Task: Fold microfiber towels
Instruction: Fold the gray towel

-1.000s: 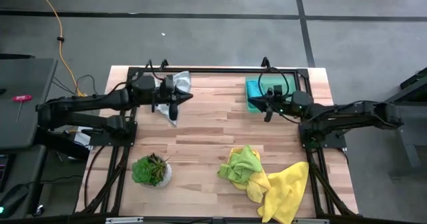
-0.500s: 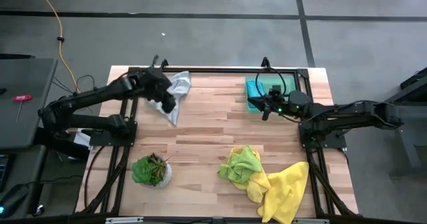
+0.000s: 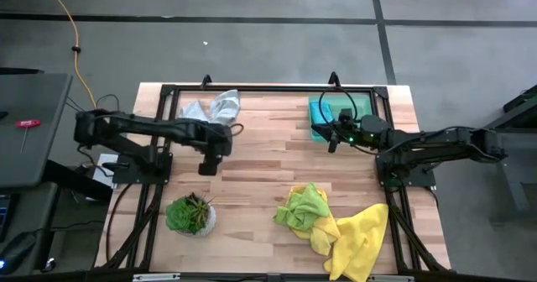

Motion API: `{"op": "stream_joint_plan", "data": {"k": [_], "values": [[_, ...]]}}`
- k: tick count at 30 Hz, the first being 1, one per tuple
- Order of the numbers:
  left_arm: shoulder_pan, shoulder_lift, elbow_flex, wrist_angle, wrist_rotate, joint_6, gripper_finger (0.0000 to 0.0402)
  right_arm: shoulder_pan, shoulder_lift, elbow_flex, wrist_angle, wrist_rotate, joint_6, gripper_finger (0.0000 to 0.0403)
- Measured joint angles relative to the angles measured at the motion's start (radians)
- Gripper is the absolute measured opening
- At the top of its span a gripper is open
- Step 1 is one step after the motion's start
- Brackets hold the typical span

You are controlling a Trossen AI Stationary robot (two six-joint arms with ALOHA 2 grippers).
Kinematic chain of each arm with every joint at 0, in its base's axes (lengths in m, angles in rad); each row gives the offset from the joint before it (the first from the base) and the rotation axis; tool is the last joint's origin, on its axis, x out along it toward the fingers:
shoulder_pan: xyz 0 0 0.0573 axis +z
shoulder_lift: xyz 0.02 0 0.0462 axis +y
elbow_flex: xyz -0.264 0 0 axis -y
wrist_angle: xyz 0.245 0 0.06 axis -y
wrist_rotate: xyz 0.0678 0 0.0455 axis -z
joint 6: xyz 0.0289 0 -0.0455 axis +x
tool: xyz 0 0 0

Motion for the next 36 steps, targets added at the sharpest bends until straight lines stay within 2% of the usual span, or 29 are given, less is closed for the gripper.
{"op": "stream_joint_plan", "data": {"k": [11,19,26,30,36], "values": [[-0.007,0.17,0.0,0.096,-0.007,0.049,0.017,0.0,0.0,0.0,-0.044,0.0,0.006,0.0],[-0.007,0.194,0.0,0.061,-0.063,0.05,0.017,0.0,0.0,0.0,-0.06,0.0,0.028,0.0],[0.001,0.194,0.0,0.086,-0.064,0.061,0.0165,0.0,0.0,0.0,-0.065,0.0,0.028,0.0],[0.001,0.194,0.0,0.086,-0.068,0.061,0.0132,0.0,0.0,0.0,-0.065,0.0,0.027,0.0],[0.001,0.194,-0.006,0.089,-0.042,0.06,0.0047,0.0,0.0,0.0,-0.065,0.0,0.028,0.0]]}}
